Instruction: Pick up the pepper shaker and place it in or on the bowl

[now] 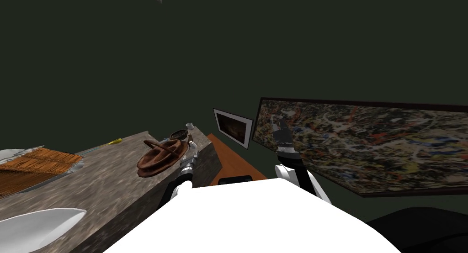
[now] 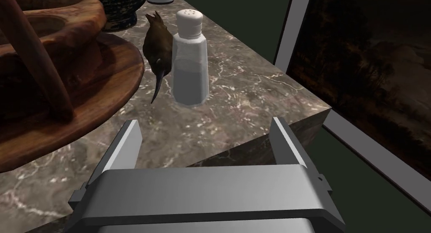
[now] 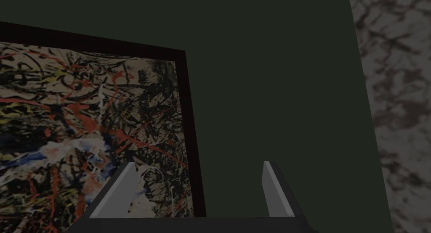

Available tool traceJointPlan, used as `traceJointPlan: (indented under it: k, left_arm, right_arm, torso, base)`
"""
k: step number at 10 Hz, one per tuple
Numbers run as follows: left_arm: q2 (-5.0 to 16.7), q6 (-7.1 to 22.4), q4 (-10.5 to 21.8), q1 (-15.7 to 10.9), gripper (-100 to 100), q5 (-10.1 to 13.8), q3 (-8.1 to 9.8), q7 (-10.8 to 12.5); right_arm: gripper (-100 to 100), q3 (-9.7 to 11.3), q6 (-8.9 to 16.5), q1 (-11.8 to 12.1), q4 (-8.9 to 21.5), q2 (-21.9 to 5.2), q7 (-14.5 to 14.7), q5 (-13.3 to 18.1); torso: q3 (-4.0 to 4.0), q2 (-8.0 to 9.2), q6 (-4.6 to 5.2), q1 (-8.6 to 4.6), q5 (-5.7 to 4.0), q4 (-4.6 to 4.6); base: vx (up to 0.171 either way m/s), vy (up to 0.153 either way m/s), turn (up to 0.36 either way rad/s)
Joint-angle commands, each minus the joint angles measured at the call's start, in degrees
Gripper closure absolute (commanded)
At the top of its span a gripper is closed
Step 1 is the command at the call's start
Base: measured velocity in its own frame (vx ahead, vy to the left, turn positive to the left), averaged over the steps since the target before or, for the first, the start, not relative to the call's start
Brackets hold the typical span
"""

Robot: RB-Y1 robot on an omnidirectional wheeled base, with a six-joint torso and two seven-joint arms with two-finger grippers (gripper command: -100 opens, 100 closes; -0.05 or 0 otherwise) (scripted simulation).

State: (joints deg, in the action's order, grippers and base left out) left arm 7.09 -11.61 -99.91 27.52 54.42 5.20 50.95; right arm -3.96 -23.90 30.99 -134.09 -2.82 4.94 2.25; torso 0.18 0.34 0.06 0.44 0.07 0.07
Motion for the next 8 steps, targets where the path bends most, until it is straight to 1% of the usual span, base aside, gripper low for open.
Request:
traceJointPlan:
  k: [1, 2, 3, 4, 5, 6, 7, 8]
  left_arm:
    - [0.5, -0.2, 0.0, 0.7, -100, 1.2, 1.68, 0.5]
    - [0.5, -0.2, 0.0, 0.7, -100, 1.2, 1.68, 0.5]
    - [0.5, -0.4, -0.1, 0.8, -100, 1.4, 2.75, 0.1]
    - [0.4, -0.5, -0.1, 0.8, -100, 1.5, 3.35, -0.1]
    - [0.1, -0.8, -0.2, 0.9, -100, 1.7, 4.58, -0.6]
    - [-0.2, -0.9, -0.2, 1.0, -100, 1.7, 5.20, -0.8]
    - [-1.1, -1.2, -0.2, 1.1, -100, 1.9, 6.37, -1.3]
    - [-2.7, -1.4, -0.3, 1.2, -100, 2.0, 7.37, -1.7]
  right_arm:
    - [0, 0.0, 0.0, 0.0, 0.0, 0.0, 0.0, 0.0]
    - [0, 0.0, 0.0, 0.0, 0.0, 0.0, 0.0, 0.0]
    - [0, 0.0, 0.0, 0.0, 0.0, 0.0, 0.0, 0.0]
    - [0, 0.0, 0.0, 0.0, 0.0, 0.0, 0.0, 0.0]
    - [0, 0.0, 0.0, 0.0, 0.0, 0.0, 0.0, 0.0]
    - [0, 0.0, 0.0, 0.0, 0.0, 0.0, 0.0, 0.0]
    - [0, 0.0, 0.0, 0.0, 0.0, 0.0, 0.0, 0.0]
    - [0, 0.0, 0.0, 0.0, 0.0, 0.0, 0.0, 0.0]
  torso:
    - [0.00, 0.00, 0.00, 0.00, 0.00, 0.00]
    - [-0.24, -0.47, -0.04, -0.26, -0.05, -0.08]
    - [-0.45, -0.81, 0.00, -0.52, -0.11, -0.16]
    - [-0.59, -1.04, -0.01, -0.54, -0.12, -0.21]
    - [-0.69, -1.21, -0.01, -0.51, -0.11, -0.25]
    - [-0.73, -1.28, -0.02, -0.53, -0.12, -0.27]
    - [-0.78, -1.36, -0.01, -0.55, -0.12, -0.29]
    - [-0.77, -1.33, -0.02, -0.55, -0.12, -0.29]
  base:
    - [0.041, -0.021, 0.138]
    - [0.129, -0.091, 0.096]
    - [0.166, -0.083, 0.110]
    - [0.202, -0.065, 0.125]
    - [0.209, -0.075, 0.151]
    - [0.227, -0.083, 0.122]
    - [0.211, -0.082, 0.154]
    - [0.182, -0.058, 0.171]
